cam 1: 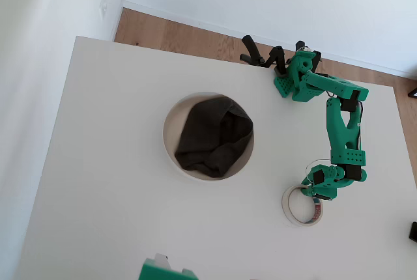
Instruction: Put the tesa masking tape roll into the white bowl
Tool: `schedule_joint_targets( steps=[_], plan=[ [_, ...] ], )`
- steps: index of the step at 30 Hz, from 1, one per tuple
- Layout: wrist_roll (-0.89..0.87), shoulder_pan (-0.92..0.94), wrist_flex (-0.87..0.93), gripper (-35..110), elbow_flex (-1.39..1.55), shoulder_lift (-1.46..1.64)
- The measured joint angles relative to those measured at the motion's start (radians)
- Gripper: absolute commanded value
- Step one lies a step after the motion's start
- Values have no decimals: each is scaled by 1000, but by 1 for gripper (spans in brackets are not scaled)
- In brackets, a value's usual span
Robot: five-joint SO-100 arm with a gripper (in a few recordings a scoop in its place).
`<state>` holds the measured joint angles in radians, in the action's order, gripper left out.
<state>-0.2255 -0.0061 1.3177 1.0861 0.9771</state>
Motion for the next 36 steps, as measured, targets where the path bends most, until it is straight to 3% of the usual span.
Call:
schedule_joint_targets(
  steps=[12, 23, 36],
  plan=[
    [3, -44, 120, -8, 0, 325],
    [28, 28, 276, -8, -129, 581],
    [97, 334, 302, -8, -225, 787]
  ],
)
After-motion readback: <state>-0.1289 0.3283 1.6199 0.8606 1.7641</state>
